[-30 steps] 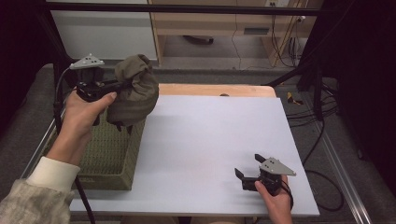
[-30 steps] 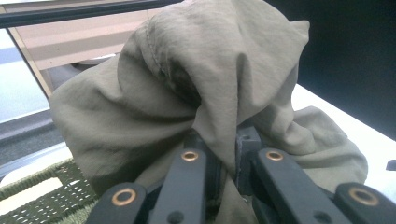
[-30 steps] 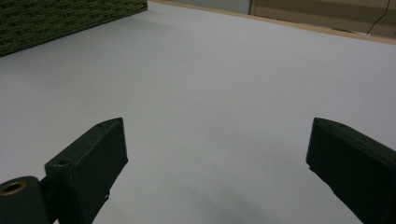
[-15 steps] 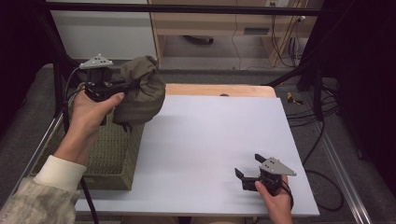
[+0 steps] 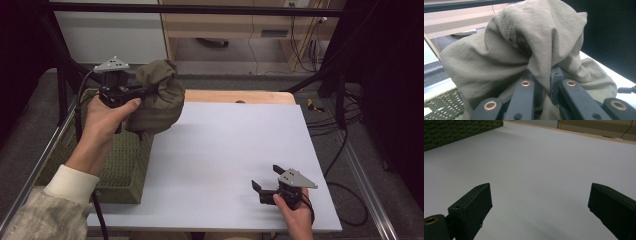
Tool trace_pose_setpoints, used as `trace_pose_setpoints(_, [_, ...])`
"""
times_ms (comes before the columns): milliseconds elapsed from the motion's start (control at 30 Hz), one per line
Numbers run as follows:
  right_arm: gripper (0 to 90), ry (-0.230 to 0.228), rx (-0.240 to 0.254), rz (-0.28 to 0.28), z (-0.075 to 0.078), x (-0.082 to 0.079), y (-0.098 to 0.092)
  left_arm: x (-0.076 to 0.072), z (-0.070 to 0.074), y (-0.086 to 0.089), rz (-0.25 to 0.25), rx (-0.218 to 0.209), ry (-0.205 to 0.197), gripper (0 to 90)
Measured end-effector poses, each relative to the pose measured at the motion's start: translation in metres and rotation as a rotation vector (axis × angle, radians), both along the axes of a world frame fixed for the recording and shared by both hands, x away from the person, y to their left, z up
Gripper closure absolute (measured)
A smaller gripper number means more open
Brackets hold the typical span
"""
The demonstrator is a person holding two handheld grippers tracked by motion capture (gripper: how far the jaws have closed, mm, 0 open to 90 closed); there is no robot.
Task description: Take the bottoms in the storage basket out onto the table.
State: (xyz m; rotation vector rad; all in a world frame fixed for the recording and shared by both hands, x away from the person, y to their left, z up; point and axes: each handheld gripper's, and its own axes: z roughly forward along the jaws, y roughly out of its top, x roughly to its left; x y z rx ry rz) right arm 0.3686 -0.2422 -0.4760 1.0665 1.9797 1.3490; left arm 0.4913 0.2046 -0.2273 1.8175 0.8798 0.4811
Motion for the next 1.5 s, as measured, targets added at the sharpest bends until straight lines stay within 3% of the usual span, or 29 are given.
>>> trace_pose_setpoints(233, [5.4,0.0,0.0,0.001,0.0,0.0,0.0,0.001,0.002,-0.006,-0.009,-0.016,0.005,84.6])
trace_pose_setpoints(1500, [5.4,-0.004,0.006,0.002,0.001,-0.001,-0.001,0.005,0.009,-0.032,-0.031,-0.001,0.007,84.6])
